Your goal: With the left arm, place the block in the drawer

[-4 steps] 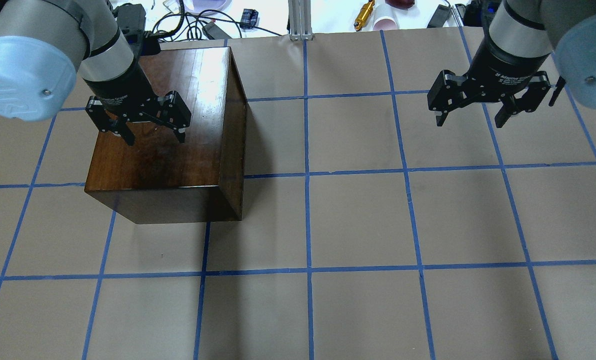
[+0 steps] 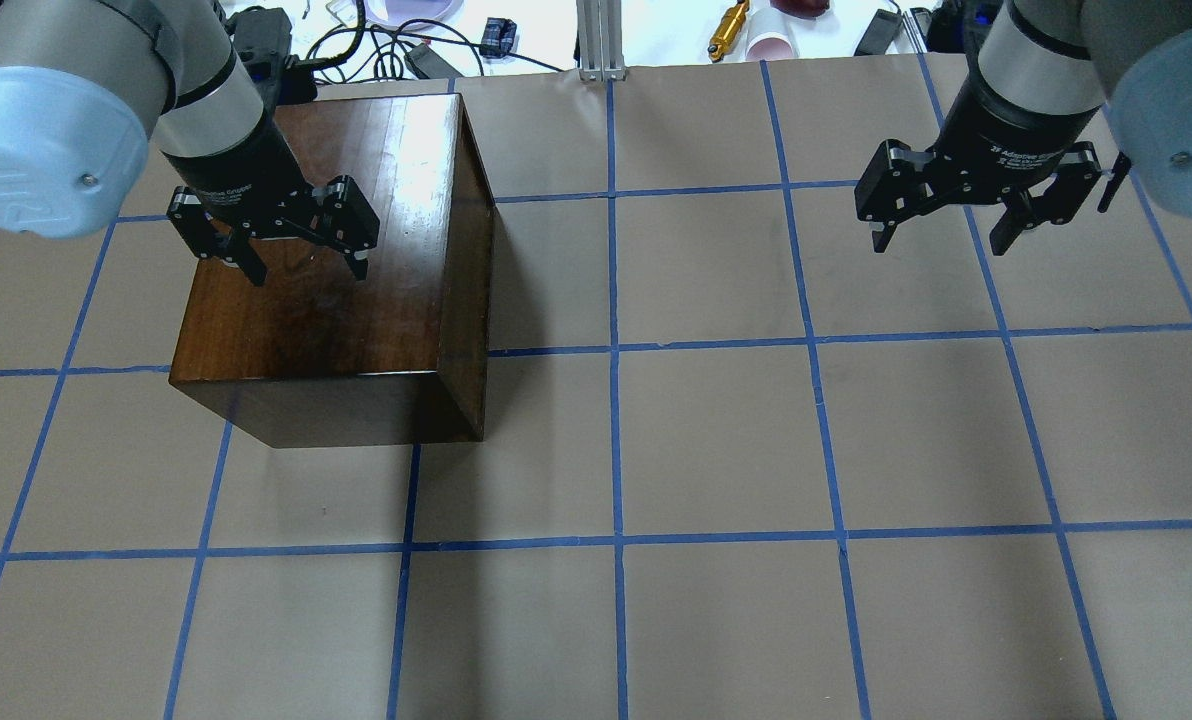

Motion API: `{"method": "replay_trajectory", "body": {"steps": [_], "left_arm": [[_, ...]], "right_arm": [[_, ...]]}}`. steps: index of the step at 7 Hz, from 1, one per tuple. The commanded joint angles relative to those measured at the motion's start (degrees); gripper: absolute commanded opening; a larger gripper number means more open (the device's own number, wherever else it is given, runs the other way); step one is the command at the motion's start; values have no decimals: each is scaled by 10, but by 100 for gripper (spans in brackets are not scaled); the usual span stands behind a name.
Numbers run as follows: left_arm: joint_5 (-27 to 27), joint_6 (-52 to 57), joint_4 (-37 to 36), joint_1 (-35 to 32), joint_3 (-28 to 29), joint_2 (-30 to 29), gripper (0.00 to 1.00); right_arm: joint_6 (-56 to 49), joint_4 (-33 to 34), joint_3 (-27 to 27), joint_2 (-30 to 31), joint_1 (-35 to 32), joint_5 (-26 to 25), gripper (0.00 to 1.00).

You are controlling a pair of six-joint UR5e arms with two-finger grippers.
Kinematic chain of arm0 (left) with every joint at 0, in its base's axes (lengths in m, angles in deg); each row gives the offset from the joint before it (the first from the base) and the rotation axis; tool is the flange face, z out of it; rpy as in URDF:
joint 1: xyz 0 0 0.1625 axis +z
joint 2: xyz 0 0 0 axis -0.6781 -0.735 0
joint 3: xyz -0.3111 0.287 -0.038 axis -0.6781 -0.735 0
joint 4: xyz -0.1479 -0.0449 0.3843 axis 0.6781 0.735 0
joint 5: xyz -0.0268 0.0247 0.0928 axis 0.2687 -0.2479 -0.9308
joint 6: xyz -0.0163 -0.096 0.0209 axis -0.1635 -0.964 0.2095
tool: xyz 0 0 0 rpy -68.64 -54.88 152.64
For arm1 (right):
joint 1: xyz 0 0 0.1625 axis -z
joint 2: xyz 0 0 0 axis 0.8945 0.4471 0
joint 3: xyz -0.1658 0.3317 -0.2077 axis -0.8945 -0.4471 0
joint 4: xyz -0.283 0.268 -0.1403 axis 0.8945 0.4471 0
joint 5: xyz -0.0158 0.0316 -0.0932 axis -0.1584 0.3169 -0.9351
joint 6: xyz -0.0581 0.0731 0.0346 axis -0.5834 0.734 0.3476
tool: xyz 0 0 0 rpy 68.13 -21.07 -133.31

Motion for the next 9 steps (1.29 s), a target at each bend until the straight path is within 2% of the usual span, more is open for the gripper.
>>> {"method": "replay_trajectory", "body": {"steps": [1,9], "left_arm": [[5,1,-7,-2,1,6,100],[-2,3,-30,14,6,8,100]], "right_arm": [[0,0,1,0,0,0,100],[0,0,0,0,0,0,100]]}}
